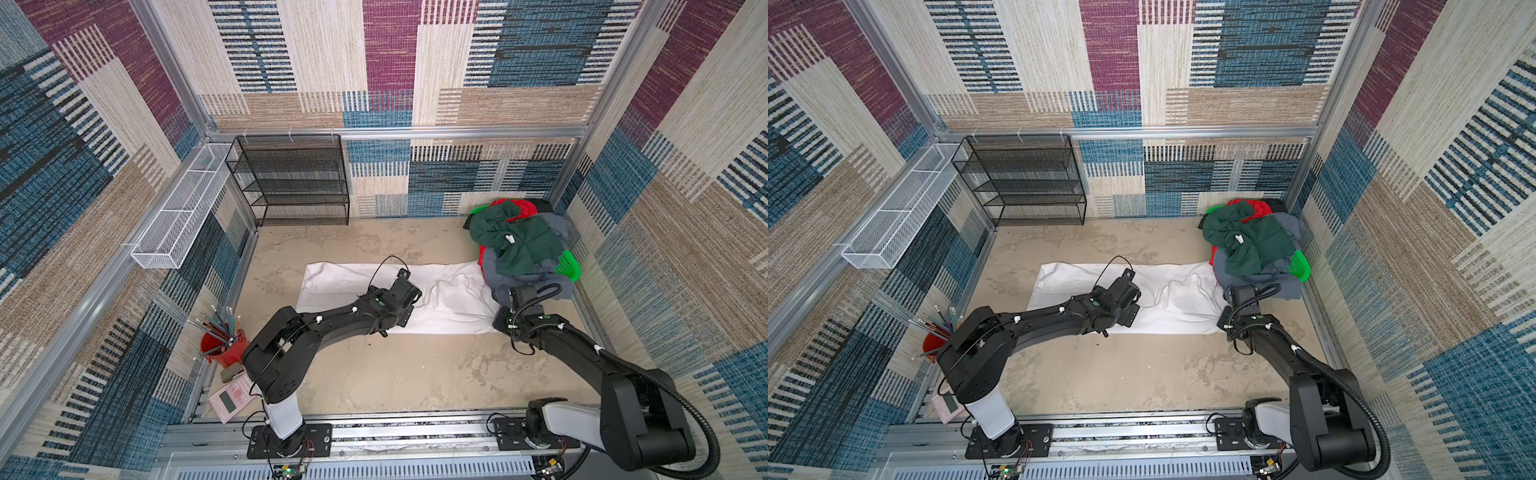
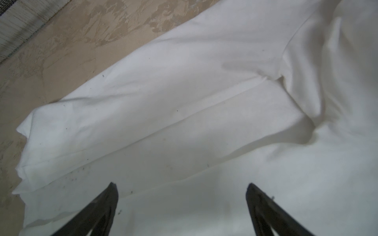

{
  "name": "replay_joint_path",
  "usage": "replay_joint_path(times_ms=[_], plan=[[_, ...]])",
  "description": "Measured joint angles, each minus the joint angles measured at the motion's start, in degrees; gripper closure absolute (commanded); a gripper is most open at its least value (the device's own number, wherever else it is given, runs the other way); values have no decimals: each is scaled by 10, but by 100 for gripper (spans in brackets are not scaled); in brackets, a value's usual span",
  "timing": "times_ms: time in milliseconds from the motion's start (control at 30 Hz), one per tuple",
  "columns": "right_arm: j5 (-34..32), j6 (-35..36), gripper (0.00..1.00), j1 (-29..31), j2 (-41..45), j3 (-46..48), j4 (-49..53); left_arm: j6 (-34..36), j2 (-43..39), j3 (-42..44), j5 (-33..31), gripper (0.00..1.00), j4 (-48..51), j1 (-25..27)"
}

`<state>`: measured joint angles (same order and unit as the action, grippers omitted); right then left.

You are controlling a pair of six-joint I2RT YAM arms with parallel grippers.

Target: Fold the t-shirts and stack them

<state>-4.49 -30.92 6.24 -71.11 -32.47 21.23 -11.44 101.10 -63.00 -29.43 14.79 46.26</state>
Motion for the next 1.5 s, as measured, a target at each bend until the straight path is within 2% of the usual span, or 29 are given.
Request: replay_joint_path(times_ms=[67, 133, 233, 367, 467, 567, 667, 800, 900, 967, 1067, 1267, 1500], plan=[[0, 4, 45, 0, 0, -10, 9, -5, -10, 7, -3, 2, 5, -12], [0, 10, 33, 0, 9, -27, 25, -8, -23, 17, -3, 2, 6, -32], [0, 15, 19, 0, 54, -46, 37, -18, -40, 34, -2, 2, 9, -72], [14, 17, 12, 0, 106, -62, 48, -23, -67, 55, -2, 2, 13, -121], [33, 16, 7, 2, 114, -66, 49, -25, -78, 65, 4, 2, 17, -154], [56, 11, 4, 20, 95, -66, 40, -33, -79, 69, 18, 2, 23, -182], [60, 9, 1, 52, 52, -74, 26, -36, -85, 74, 33, 2, 25, -186], [74, 16, 2, 83, -19, -93, -3, -39, -84, 82, 45, 2, 31, -185], [69, 32, 10, 88, -72, -103, -18, -46, -80, 88, 58, 2, 31, -187], [68, 43, 19, 91, -105, -112, -22, -50, -77, 93, 68, 2, 31, -187], [64, 55, 27, 101, -153, -132, -24, -52, -71, 96, 76, 2, 35, -187], [45, 72, 29, 132, -241, -182, -38, -55, -67, 103, 85, 2, 38, -186], [38, 89, 30, 132, -327, -254, -102, -70, -80, 125, 105, 2, 44, -186]])
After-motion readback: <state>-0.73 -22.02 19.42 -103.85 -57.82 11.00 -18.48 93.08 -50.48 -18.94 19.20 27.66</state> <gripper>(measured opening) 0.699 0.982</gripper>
